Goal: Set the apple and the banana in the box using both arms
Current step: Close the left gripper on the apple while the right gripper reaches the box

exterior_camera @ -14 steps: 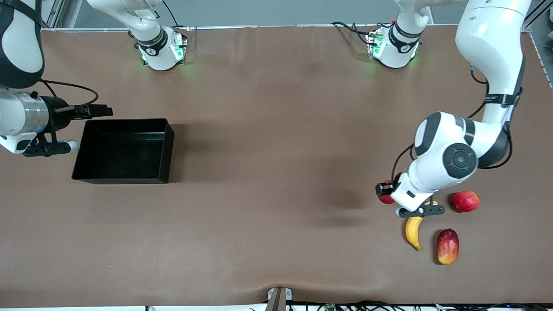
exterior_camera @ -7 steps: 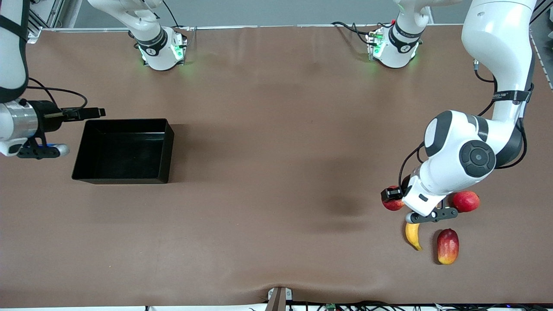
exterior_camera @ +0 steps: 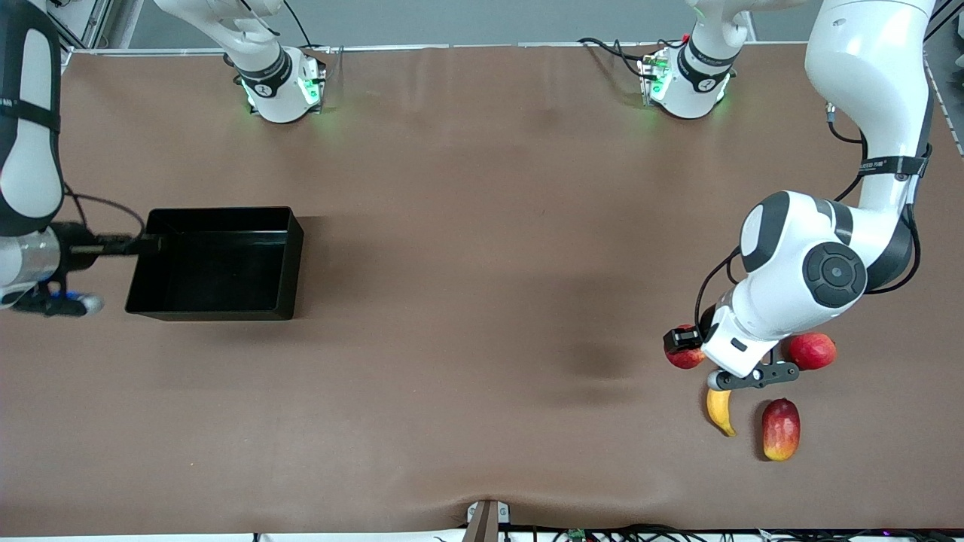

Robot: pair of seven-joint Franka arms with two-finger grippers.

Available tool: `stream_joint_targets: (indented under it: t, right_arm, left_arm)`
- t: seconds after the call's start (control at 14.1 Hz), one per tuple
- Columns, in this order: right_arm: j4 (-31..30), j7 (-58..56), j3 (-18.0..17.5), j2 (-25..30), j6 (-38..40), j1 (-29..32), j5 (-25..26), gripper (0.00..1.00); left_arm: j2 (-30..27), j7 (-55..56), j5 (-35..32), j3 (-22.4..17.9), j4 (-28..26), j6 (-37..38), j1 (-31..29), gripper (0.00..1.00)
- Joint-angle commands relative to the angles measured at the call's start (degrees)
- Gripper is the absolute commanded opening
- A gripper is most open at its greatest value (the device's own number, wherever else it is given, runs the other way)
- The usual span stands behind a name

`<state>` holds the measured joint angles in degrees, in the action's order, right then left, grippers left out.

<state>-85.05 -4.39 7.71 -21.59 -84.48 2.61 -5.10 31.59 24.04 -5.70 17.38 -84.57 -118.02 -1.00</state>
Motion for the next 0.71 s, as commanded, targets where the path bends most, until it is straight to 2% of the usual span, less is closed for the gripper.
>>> stream_joint_targets:
  t: [0.0, 0.21, 0.35, 0.5, 0.64]
  right_arm:
    - [-6.0, -0.5, -0.6, 1.7, -6.0, 1.3, 0.8, 1.0]
    - [-8.7, -0.5, -0.6, 2.8, -7.4, 1.3, 0.9, 1.0]
    - [-12.7, -0.5, -0.5, 4.9, -10.7, 1.3, 1.0, 1.0]
    - [-20.1, -0.6, -0.5, 8.7, -18.0, 1.4, 1.2, 1.0]
    - [-27.4, -0.6, -0.5, 12.2, -27.9, 1.5, 4.3, 1.0]
  left_arm:
    - [-0.6, 0.4, 0.8, 0.1, -0.3, 0.5, -0.4, 0.0]
    - [-1.0, 0.4, 0.8, 0.0, -0.6, 0.5, -0.9, 0.0]
    - [-1.1, 0.7, 0.8, 0.1, -0.1, 0.4, -1.7, 0.0]
    - [-1.1, 1.0, 0.8, 0.1, -0.1, 0.2, -2.2, 0.0]
    - [-1.3, 1.1, 0.7, -0.1, -0.1, 0.2, -2.3, 0.0]
